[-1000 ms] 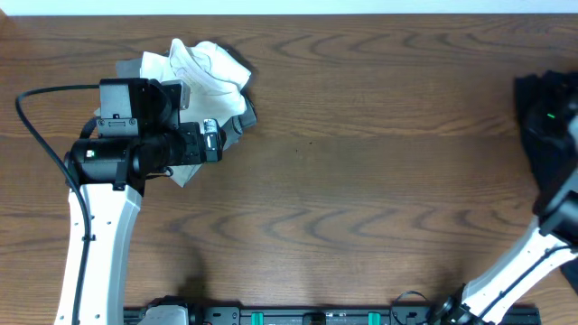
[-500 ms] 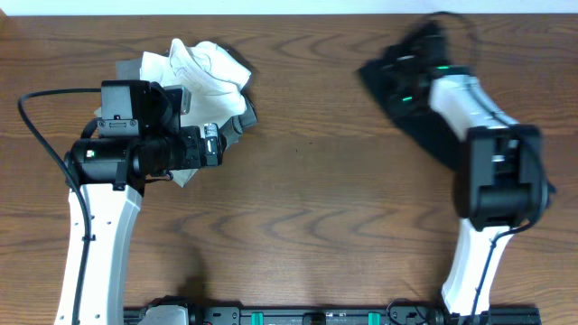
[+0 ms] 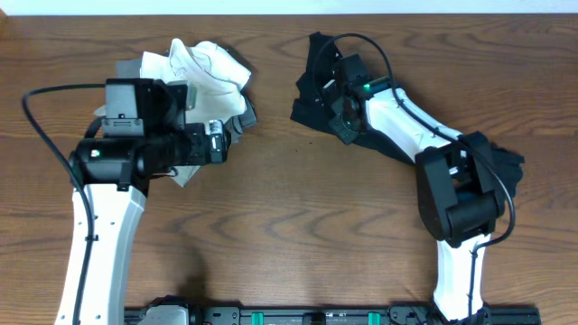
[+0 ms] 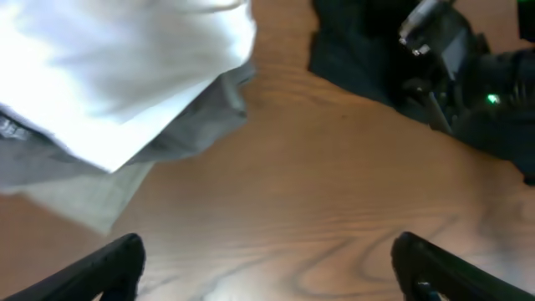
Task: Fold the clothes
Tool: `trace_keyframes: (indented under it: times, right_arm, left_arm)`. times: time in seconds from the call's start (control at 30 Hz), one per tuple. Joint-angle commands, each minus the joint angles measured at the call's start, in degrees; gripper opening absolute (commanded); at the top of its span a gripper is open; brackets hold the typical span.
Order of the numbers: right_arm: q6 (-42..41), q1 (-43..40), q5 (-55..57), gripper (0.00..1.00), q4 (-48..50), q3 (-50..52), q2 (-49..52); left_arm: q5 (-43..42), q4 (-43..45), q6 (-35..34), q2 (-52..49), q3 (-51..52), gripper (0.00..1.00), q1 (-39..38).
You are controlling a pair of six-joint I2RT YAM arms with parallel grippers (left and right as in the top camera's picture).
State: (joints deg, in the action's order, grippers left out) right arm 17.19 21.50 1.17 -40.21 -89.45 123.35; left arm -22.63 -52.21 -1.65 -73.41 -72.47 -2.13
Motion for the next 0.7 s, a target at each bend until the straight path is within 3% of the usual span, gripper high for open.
trace_keyframes:
  times: [0.0, 0.07, 0.2, 0.27, 0.33, 0.37, 0.47, 0.53, 0.67]
  right_arm:
    - [-5.05, -4.85, -4.87, 0.01, 1.05, 0.37, -6.82]
    - [-9.03, -8.09, -8.28, 0.01, 1.29, 0.37, -9.60]
    - [-20.39, -16.02, -11.76, 0.02, -0.39, 0.37, -13.40]
    - [-23.71, -20.15, -15.41, 0.07, -2.34, 0.37, -13.86]
    - [-23.76, -22.95, -20.55, 0.17, -3.48, 0.39, -13.60]
    - [-23.10, -24.15, -22.69, 0.17, -3.89, 0.39, -13.18]
    - [-20.39, -25.33, -26.80, 0.17, -3.78, 0.44, -11.52]
    - [-18.38, -24.79, -28.98, 0.18, -2.93, 0.44, -10.19]
    - [-14.32, -21.46, -31.04, 0.36, 0.24, 0.44, -6.78]
  left_arm:
    - [-1.36, 2.14, 0.13, -0.59, -1.27, 0.89, -3.74]
    - [-1.11, 4.00, 0.11, -1.57, -1.27, 0.84, -6.38]
    - [-0.72, 8.20, 0.02, -5.22, -1.27, 0.83, -10.88]
    - [-0.72, 10.69, -0.15, -7.72, -1.27, 0.83, -12.61]
    - [-0.76, 12.79, -0.90, -10.21, -1.29, 0.82, -13.92]
    - [-1.33, 13.60, -1.55, -11.28, -1.29, 0.83, -14.43]
    - [-4.70, 15.43, -1.64, -12.61, -1.29, 0.97, -14.71]
    - [-5.25, 17.64, -1.62, -12.68, -1.29, 0.98, -14.67]
    - [-5.22, 20.17, -1.64, -12.63, -1.29, 0.97, -14.67]
